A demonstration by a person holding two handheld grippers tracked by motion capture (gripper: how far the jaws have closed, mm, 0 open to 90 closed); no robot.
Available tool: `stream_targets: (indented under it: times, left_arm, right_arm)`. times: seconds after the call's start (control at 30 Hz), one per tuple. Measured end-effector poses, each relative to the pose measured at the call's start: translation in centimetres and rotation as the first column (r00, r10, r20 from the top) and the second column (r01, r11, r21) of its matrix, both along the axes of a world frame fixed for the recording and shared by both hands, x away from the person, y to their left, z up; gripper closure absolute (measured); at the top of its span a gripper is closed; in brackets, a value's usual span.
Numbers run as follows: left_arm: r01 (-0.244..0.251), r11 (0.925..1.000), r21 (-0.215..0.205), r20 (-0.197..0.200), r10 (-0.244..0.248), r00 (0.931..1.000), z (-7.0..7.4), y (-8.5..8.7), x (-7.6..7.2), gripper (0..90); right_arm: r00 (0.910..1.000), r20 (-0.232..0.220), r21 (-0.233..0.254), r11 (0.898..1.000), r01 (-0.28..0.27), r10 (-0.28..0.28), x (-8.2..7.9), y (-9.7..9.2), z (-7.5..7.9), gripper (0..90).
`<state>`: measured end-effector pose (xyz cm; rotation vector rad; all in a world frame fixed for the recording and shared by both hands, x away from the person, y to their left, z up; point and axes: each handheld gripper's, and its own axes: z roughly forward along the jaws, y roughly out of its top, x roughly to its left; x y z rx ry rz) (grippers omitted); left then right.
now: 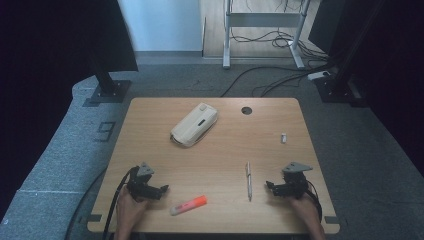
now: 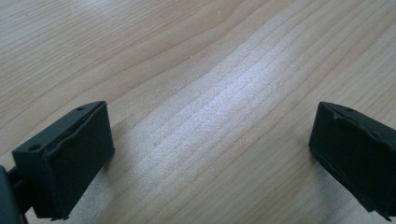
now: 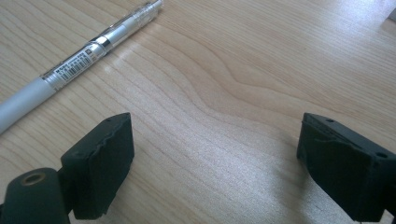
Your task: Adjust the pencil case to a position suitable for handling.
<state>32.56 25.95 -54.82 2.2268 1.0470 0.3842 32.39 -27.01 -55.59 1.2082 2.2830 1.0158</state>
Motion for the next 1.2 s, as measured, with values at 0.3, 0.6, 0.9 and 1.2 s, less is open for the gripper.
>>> stream_targets:
  times: [0.3,0.6,0.9,1.2]
  left_arm:
    - [-0.011,0.9999,0.0,-0.001,0.011,0.9999,0.0,-0.1,0.1,0.0]
    - [-0.034,0.9994,0.002,0.0,0.034,0.9994,0.0,-0.4,0.0,0.0]
    - [-0.049,0.9988,0.007,-0.003,0.049,0.9988,0.1,-0.7,-0.2,0.0]
    - [-0.033,0.9995,0.002,-0.013,0.033,0.9994,0.9,-1.5,0.1,0.0]
  right_arm:
    - [1.0,0.0,0.0,1.0,0.0,0.0,0.0,0.0,0.0,10.4]
    - [1.0,0.0,0.0,1.0,0.0,0.0,0.0,0.0,0.0,10.4]
    - [1.0,0.0,0.0,1.0,0.0,0.0,0.0,0.0,0.0,10.4]
    - [1.0,0.0,0.0,1.0,0.0,0.0,0.0,0.0,0.0,10.4]
